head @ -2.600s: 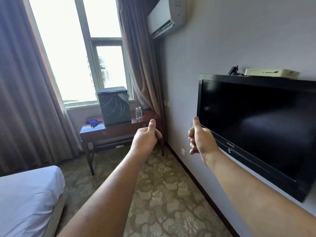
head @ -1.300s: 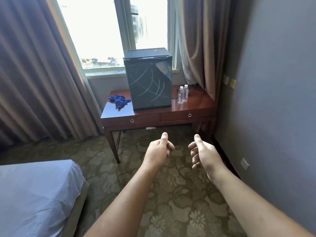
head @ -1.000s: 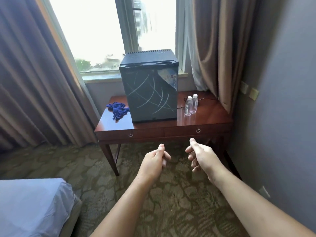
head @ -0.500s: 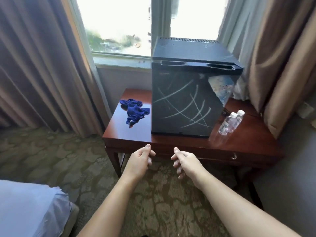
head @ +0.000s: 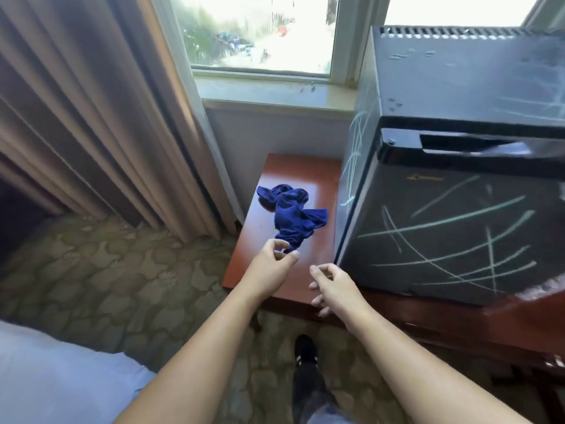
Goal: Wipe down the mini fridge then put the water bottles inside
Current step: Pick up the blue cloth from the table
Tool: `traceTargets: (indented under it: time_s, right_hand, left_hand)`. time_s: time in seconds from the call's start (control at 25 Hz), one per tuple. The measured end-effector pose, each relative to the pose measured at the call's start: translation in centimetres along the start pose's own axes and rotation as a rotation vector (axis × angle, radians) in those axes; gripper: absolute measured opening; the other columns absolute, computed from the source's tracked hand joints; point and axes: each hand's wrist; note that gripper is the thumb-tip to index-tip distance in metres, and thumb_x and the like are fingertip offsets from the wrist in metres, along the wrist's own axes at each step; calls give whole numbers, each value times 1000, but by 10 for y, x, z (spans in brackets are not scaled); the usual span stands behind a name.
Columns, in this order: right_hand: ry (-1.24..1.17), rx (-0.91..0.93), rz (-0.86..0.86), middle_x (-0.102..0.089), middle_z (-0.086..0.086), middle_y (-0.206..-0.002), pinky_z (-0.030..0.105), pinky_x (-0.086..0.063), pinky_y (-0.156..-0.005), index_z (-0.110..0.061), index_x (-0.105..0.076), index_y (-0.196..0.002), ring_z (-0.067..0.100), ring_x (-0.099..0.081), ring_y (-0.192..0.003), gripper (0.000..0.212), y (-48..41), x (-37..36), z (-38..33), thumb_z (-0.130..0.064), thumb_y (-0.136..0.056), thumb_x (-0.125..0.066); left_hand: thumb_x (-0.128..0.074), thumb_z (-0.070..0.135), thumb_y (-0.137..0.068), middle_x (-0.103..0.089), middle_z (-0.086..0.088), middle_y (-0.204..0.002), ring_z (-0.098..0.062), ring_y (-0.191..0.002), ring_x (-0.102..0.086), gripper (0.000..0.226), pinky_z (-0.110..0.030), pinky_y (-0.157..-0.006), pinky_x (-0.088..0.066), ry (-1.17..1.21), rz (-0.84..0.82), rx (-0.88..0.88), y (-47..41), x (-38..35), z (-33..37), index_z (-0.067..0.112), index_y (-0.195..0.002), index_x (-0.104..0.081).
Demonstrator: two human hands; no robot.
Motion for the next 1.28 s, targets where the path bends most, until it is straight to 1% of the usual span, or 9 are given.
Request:
traceTargets:
  time_s: [0.08,0.16,0.24,0.36,0.6,0.76,1.0,1.2,1.28]
  right_hand:
    - [51,-14,5,-70,1,-102,31,-52,-49,-30,-61,-105,14,-67,-62,17,-39,-9,-9,-45,-98,-59]
    - [140,-39,-6,-67,-5,-104,41,-63,-70,-33,-57,-120,20,-74,-83,28,-72,-17,-21,-47,-96,-58]
    - [240,-44,-10,-67,-5,-110,42,-59,-89,-34,-50,-136,26,-71,-105,44,-104,-23,-34,-49,-95,-58]
    - [332,-105,-5,-61,3,-134,30,-44,-95,-30,-39,-152,26,-59,-126,64,-135,-36,-47,-51,-95,-58]
    - [212,-354,149,-51,11,-151,35,-41,-111,-28,-26,-161,29,-52,-138,82,-183,-65,-52,-45,-91,-66]
    - [9,-463,360,-56,7,-146,50,-53,-105,-31,-34,-157,30,-62,-126,79,-211,-69,-62,-43,-88,-71]
    - [-500,-602,493,-46,5,-156,32,-58,-66,-32,-34,-158,23,-54,-119,74,-230,-96,-63,-41,-94,-69]
    - [-735,-591,500,-54,9,-149,35,-54,-75,-21,-47,-151,34,-56,-124,58,-208,-107,-65,-35,-98,-66]
    - [-756,-538,477,-57,11,-146,35,-54,-77,-19,-48,-149,36,-57,-126,53,-194,-108,-70,-32,-100,-64]
  left_hand:
    - [-68,45,-92,-68,4,-112,-17,-102,-69,44,-39,-91,-55,-96,-16,18,-42,4,6,27,-129,-56]
    - [-71,43,-90,-64,2,-123,-15,-111,-64,54,-34,-94,-53,-187,-44,24,-83,14,13,25,-138,-52]
    - [-73,41,-88,-56,-1,-133,-13,-118,-57,63,-26,-95,-44,-299,-66,-4,-130,31,23,23,-144,-49]
    - [-76,39,-85,-51,-8,-138,-17,-124,-53,71,-24,-97,-37,-393,-26,-38,-185,57,34,19,-147,-47]
    - [-77,45,-82,-33,-16,-158,-38,-145,-39,95,-41,-119,-33,-634,-300,-5,-282,58,16,24,-160,-28]
    - [-81,47,-76,-23,-14,-164,-40,-150,-28,101,-49,-122,-30,-705,-403,-129,-342,50,4,31,-159,-27]
    - [-81,56,-73,2,-10,-173,-44,-155,-14,112,-63,-116,-32,-931,-606,-196,-367,22,-32,40,-162,-15]
    - [-77,24,-77,-29,-17,-149,-44,-123,-46,69,-50,-97,-50,-953,-616,-402,-328,10,-46,28,-138,-46]
    - [-71,15,-79,-43,-16,-133,-41,-107,-58,47,-45,-96,-52,-894,-631,-368,-312,13,-47,22,-123,-55]
Point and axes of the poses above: each hand's wrist, its own y-axis away from the middle knuckle, its own x-axis out of the back of the hand, z = x × y
